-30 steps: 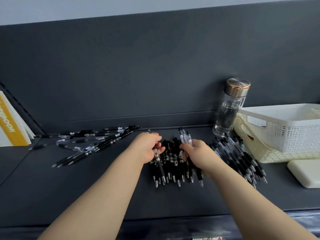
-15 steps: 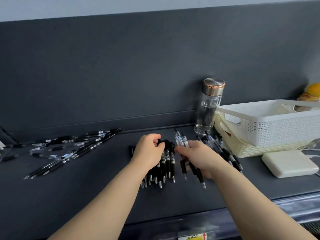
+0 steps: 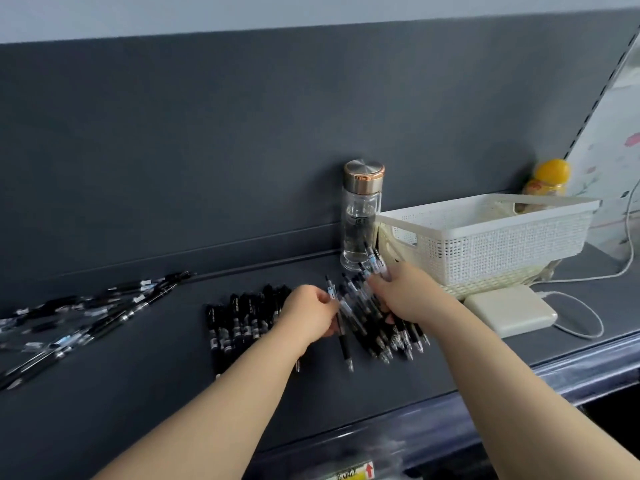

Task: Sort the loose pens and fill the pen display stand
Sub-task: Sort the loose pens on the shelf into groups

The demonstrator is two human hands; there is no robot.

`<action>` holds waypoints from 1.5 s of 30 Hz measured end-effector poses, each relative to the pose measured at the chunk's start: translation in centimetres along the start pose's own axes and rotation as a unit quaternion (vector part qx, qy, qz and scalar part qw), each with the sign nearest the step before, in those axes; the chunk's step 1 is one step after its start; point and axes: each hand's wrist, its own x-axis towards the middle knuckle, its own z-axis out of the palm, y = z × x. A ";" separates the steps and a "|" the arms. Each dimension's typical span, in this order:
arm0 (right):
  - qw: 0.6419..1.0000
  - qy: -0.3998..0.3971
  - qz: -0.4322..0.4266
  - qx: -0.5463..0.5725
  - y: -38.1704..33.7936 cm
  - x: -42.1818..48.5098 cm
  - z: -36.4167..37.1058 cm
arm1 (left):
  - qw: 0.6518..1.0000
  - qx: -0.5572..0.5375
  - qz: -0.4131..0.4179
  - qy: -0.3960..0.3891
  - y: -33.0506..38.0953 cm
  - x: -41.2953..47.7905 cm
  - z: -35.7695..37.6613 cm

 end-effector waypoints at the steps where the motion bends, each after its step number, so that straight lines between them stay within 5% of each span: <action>1: 1.000 0.003 0.000 -0.016 -0.1 0.4 -0.1 | 0.999 0.036 0.004 0.004 0.1 0.1 0.1; 9: 0.978 0.055 -0.044 -0.194 0.4 1.9 1.8 | 0.986 0.163 -0.036 -0.025 0.7 -0.3 1.1; 20: 0.978 0.099 -0.102 -0.153 0.7 1.4 3.1 | 0.985 0.160 0.062 -0.011 -0.7 0.1 0.6; 28: 0.970 0.004 -0.209 -0.126 -3.6 0.5 7.8 | 0.969 0.191 0.122 0.096 -2.3 -2.0 -6.3; 38: 0.929 -0.103 -0.323 -0.149 -11.5 -0.7 16.2 | 0.908 0.346 -0.027 0.233 -11.3 -4.6 -20.8; 45: 0.924 -0.133 -0.311 -0.176 -16.7 -1.1 22.0 | 0.898 0.338 -0.097 0.263 -17.1 -5.3 -30.6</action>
